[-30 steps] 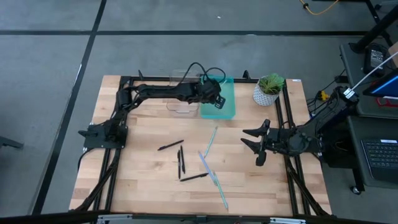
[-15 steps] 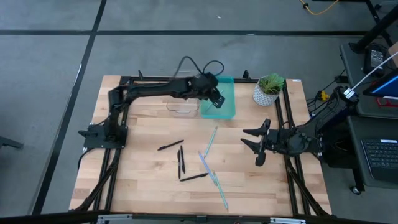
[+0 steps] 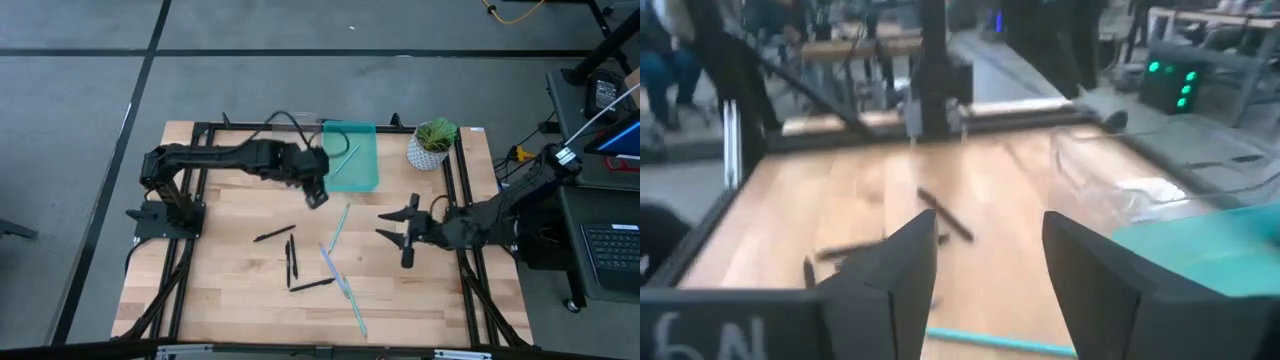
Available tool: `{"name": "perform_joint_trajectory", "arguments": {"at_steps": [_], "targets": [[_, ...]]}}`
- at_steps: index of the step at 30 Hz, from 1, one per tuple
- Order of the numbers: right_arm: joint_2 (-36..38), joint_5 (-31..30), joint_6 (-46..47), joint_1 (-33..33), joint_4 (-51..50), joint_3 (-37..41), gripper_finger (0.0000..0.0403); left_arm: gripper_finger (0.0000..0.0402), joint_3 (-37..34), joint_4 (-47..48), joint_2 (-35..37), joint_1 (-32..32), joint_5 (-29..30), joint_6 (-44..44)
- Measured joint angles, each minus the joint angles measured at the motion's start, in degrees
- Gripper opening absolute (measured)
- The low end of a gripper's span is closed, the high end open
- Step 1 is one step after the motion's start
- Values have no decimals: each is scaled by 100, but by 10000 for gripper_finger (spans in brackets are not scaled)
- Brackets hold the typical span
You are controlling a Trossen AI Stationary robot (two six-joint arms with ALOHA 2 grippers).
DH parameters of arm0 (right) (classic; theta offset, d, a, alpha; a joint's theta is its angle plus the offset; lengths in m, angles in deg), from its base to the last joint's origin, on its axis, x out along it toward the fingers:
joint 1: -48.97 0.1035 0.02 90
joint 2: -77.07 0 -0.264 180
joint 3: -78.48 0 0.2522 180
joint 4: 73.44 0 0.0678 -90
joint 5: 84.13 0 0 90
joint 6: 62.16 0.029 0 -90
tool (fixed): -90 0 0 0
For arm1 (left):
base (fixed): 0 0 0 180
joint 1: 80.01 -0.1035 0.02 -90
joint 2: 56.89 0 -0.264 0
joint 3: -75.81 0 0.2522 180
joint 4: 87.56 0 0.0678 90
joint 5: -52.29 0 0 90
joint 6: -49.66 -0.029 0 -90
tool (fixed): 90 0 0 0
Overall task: Sort pens & pencils
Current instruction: Put the light blue pencil into the light blue bin
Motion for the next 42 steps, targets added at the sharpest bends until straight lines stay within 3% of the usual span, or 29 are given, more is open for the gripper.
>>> {"name": "perform_joint_trajectory", "arguments": {"at_steps": [3,10,19,23,31,37,42], "targets": [[-265,403,116,-247,17,-50,184,124,-9,714,-2,262,126,314],[-1155,1153,154,-841,14,-490,184,124,-261,1641,101,752,1054,1264],[-2492,1520,897,-1502,-496,-1111,184,125,-1694,1541,803,634,324,1242],[-2995,1905,749,-1733,-502,-1468,184,125,-2707,492,1694,568,257,1177],[-4115,2616,1146,-2119,-419,-1963,184,125,-4882,-2908,3235,805,235,1239],[-4637,2491,1628,-2118,-94,-1950,184,125,-5742,-4856,3319,1095,271,1396],[-4978,2371,1509,-2118,-225,-2099,184,125,-5921,-5597,3161,1217,271,1397]]}}
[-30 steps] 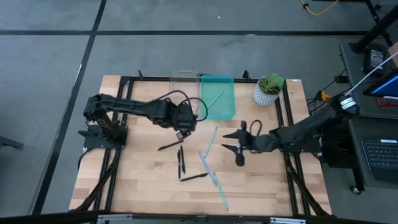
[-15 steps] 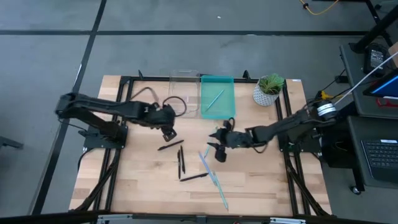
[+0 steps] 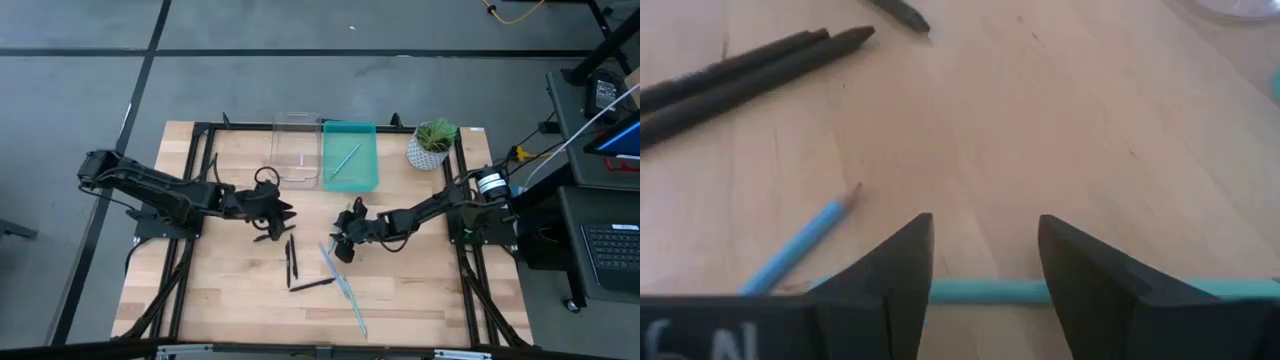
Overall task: Sort pens & pencils
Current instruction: Put the light blue pencil into the light blue bin
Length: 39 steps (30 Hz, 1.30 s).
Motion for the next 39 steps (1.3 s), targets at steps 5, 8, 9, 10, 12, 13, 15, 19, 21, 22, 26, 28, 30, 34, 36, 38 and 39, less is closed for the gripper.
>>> {"name": "perform_joint_trajectory", "arguments": {"at_steps": [5,8,9,10,12,13,15,19,21,22,26,28,30,34,36,38,39], "targets": [[-46,-124,300,7,-519,-549,184,125,-9,-323,-122,2,-10,-10],[85,-442,693,15,-1520,-1070,182,125,-9,-375,-116,10,-14,-20],[105,-483,958,21,-1938,-1283,180,125,-9,-367,-121,22,-13,-19],[139,-493,1321,29,-2496,-1457,177,125,-9,-381,-122,36,-11,-15],[139,-393,2079,45,-3356,-1791,171,125,-7,-426,-120,74,-11,-15],[139,-266,2412,57,-3630,-1889,168,125,-9,-407,-120,93,-4,-15],[141,-67,2862,79,-3815,-1954,164,125,-9,-423,-120,130,-4,-11],[139,-42,3301,53,-3789,-1965,161,125,-9,-412,-120,192,3,-11],[139,-189,3376,24,-3861,-1965,161,125,-9,-427,-120,230,2,-32],[134,-262,3482,22,-3902,-1965,161,125,-9,-441,-120,241,2,-37],[-16,-343,3685,33,-3927,-1967,161,125,-9,-460,-121,235,2,-42],[-133,-302,3763,33,-3933,-1967,161,125,-9,-458,-122,235,2,-42],[-252,-293,3765,27,-4000,-1966,161,125,-9,-461,-122,237,1,-44],[-298,-299,3885,26,-4080,-1963,161,125,-9,-460,-122,235,7,-44],[-297,-301,3989,37,-4122,-1965,161,124,-9,-462,-122,235,7,-46],[-298,-299,4162,37,-4195,-1963,161,124,-9,-460,-122,235,7,-46],[-300,-302,4211,38,-4229,-1965,161,124,-9,-460,-122,235,9,-46]]}}
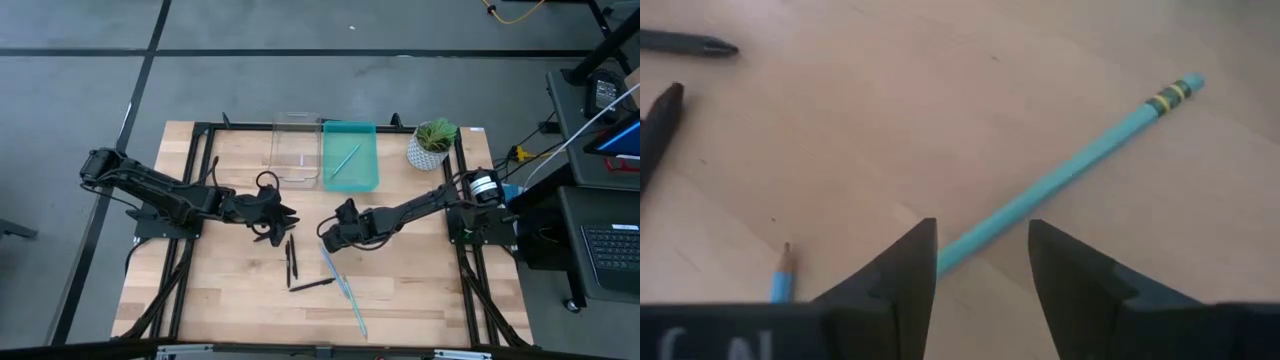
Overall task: Sort pens & pencils
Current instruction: Put the light blue pencil into the light blue bin
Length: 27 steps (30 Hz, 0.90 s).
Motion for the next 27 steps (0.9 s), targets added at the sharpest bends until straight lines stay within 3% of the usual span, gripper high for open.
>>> {"name": "perform_joint_trajectory", "arguments": {"at_steps": [14,27], "targets": [[-225,-1,335,-231,89,0,161,124,0,4,-2,0,4,-206],[-249,237,-52,-232,-176,-24,154,124,2,0,-2,0,7,-306]]}}
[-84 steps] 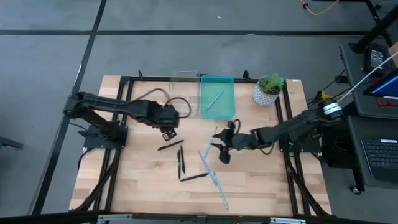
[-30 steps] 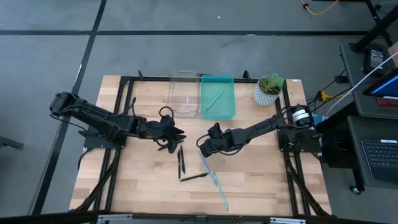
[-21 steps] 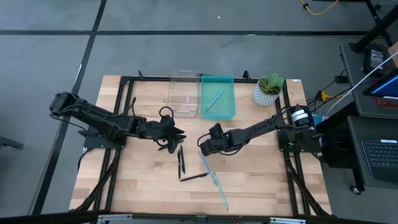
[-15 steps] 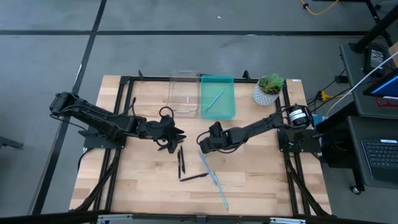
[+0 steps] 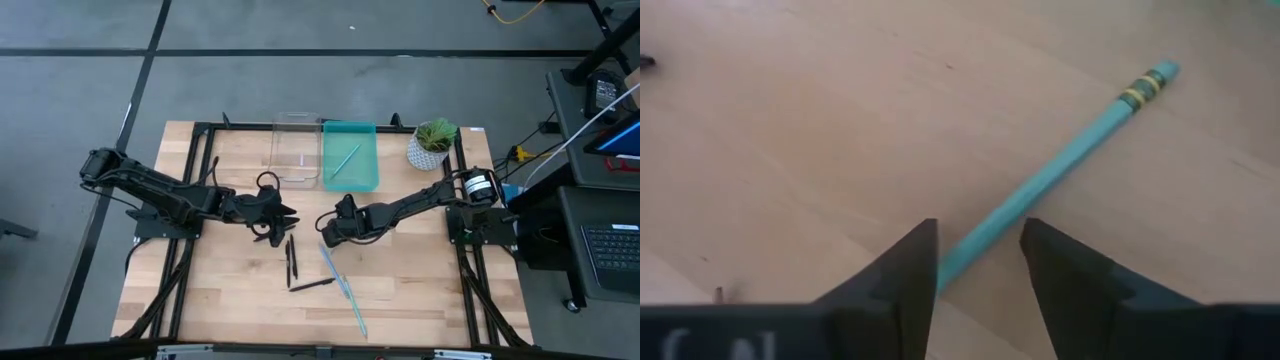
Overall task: Sort pens & pencils
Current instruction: Put the light blue pencil into the light blue bin
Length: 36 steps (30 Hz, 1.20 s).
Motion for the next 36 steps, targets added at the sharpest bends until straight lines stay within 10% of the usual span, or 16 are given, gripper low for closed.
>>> {"name": "perform_joint_trajectory", "arguments": {"at_steps": [36], "targets": [[22,1149,-7348,822,-850,-15,122,124,0,-2,0,1,-2,52]]}}
